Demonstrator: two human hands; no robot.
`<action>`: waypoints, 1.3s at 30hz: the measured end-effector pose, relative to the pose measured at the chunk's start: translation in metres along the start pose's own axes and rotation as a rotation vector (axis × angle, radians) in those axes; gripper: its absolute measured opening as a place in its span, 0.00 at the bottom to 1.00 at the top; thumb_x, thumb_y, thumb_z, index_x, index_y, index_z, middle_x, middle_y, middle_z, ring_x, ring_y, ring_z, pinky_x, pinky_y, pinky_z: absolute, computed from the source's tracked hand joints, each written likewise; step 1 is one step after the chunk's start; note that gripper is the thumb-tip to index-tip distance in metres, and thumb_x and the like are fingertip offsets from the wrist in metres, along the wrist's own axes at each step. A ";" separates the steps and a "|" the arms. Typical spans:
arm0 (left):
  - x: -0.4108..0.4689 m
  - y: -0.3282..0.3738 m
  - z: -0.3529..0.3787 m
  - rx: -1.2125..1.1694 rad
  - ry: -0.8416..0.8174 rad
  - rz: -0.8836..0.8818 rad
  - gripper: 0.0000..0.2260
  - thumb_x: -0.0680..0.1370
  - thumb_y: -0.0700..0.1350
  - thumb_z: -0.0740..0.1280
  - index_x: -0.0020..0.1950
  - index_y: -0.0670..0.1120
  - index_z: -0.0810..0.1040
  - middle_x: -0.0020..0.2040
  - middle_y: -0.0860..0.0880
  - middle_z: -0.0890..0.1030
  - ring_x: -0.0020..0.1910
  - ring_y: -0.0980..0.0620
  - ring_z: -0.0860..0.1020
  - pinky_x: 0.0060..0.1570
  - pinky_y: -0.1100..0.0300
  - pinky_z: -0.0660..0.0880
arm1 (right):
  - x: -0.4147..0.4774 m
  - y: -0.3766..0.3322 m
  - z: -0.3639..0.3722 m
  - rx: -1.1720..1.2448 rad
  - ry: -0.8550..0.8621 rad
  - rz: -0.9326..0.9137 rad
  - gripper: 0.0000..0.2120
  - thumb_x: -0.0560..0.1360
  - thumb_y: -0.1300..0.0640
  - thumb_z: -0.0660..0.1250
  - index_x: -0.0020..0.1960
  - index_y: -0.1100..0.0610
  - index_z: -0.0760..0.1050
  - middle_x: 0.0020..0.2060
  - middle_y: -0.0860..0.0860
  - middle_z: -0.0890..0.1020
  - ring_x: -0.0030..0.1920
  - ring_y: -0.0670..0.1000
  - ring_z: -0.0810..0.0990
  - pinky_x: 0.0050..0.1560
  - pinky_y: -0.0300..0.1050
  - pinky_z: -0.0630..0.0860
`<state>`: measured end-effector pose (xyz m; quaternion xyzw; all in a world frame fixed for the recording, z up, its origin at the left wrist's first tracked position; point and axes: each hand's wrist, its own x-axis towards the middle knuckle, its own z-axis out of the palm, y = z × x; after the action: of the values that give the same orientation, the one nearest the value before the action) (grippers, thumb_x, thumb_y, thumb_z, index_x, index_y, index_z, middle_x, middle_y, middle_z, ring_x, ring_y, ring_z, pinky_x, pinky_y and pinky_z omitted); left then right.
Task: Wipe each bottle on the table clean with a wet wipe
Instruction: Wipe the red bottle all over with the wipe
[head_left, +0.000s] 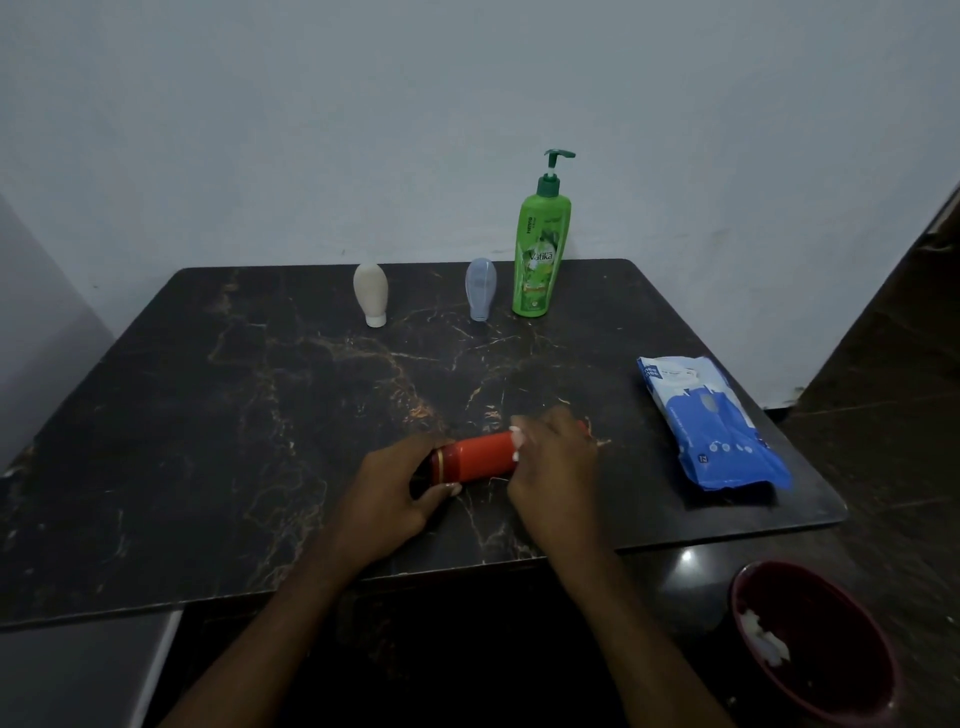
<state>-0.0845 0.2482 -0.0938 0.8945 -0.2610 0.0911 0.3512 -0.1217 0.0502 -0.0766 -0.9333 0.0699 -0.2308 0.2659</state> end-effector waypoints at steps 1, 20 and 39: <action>0.000 0.000 0.000 -0.003 -0.004 -0.009 0.22 0.73 0.48 0.78 0.65 0.53 0.78 0.55 0.57 0.82 0.52 0.60 0.80 0.55 0.59 0.79 | -0.004 -0.009 0.003 0.011 -0.017 -0.041 0.14 0.75 0.59 0.67 0.61 0.52 0.79 0.52 0.48 0.74 0.50 0.51 0.76 0.51 0.45 0.72; 0.013 -0.002 -0.010 -0.320 0.094 -0.222 0.23 0.72 0.42 0.79 0.63 0.57 0.77 0.59 0.59 0.81 0.56 0.63 0.80 0.56 0.63 0.76 | 0.014 0.064 -0.018 0.036 -0.212 0.130 0.06 0.79 0.62 0.63 0.53 0.57 0.79 0.49 0.53 0.79 0.51 0.52 0.78 0.52 0.44 0.72; 0.063 0.006 0.004 -0.298 0.095 -0.424 0.14 0.78 0.39 0.72 0.64 0.47 0.78 0.59 0.50 0.81 0.57 0.53 0.79 0.53 0.62 0.76 | -0.005 -0.012 0.009 0.054 -0.236 0.127 0.10 0.80 0.57 0.59 0.49 0.57 0.79 0.51 0.53 0.76 0.51 0.54 0.78 0.53 0.47 0.72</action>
<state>-0.0344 0.2169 -0.0717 0.8624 -0.0613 0.0176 0.5022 -0.1219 0.0658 -0.0791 -0.9402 0.0908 -0.1038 0.3113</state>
